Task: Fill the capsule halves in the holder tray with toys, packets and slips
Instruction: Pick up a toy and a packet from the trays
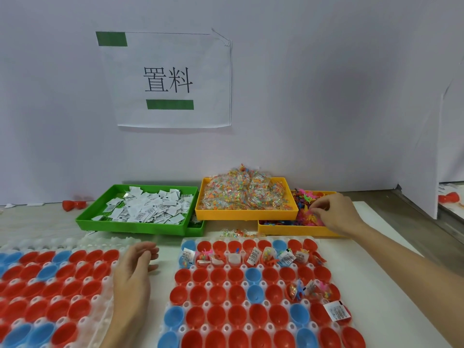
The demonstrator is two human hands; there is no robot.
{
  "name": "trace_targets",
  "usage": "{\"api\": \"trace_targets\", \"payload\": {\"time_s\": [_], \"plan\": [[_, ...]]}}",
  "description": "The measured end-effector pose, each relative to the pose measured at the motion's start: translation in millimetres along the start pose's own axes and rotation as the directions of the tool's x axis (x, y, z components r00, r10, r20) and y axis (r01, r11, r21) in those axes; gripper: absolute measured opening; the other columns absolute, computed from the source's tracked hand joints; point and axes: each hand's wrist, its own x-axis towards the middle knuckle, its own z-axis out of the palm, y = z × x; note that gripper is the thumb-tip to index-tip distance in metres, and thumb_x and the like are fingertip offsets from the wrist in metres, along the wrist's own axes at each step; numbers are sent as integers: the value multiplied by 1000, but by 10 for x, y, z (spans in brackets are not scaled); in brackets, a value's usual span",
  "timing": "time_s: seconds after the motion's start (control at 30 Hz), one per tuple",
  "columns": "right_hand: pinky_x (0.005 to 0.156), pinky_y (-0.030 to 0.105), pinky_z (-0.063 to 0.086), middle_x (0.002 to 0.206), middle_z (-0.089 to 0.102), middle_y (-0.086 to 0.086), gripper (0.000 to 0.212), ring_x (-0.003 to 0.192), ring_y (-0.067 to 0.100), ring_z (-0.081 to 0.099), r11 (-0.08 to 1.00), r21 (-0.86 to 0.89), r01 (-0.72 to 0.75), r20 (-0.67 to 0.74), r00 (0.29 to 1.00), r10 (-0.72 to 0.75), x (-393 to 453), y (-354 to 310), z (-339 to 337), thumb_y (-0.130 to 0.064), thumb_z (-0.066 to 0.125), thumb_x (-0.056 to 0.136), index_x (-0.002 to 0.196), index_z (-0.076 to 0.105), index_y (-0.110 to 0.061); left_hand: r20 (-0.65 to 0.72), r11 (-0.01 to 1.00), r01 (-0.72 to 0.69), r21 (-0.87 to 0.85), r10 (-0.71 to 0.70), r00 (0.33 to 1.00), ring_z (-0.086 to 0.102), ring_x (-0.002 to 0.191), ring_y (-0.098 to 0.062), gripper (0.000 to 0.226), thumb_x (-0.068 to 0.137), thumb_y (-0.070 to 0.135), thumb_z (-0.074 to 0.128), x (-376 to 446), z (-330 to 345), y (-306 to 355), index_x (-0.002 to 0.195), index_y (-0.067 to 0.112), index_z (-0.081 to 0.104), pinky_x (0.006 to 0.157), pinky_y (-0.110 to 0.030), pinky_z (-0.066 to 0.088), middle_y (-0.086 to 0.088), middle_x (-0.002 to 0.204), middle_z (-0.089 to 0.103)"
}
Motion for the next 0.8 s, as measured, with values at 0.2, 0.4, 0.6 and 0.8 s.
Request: {"api": "trace_targets", "payload": {"time_s": [0.2,0.4,0.6,0.8], "plan": [[67,23,46,85,73,2,9,72,8,63,979,204,15,-159,987,18,-241,-212,-142,-17,71,92,94,78,-12,25,1000,11,-20,-10,1000,64,87,-21,31,99,-2,44,13,-7,-20,92,16,68,71,-34,50,-3,89,69],[59,13,52,72,73,-5,8,65,9,69,884,461,76,-82,996,-43,-817,-616,-310,-10,74,88,88,78,-17,-1,996,8,-93,-8,1000,65,87,-24,32,98,-3,43,-57,15,63,90,13,69,75,-37,50,-7,87,70],[71,9,52,81,73,-25,27,82,-3,68,910,389,143,152,964,-216,-1311,-927,-368,-9,73,87,81,78,-35,230,995,-104,3,101,968,66,89,-8,30,95,-4,49,-58,134,296,89,15,72,80,-32,49,3,90,74],[77,12,55,82,70,-30,30,83,-6,68,955,257,149,302,926,-226,-1452,-1052,-351,-12,78,84,78,75,-41,194,966,92,-243,-44,980,65,102,-18,31,93,-5,44,-28,223,154,92,8,72,86,-37,49,-9,103,72]]}}
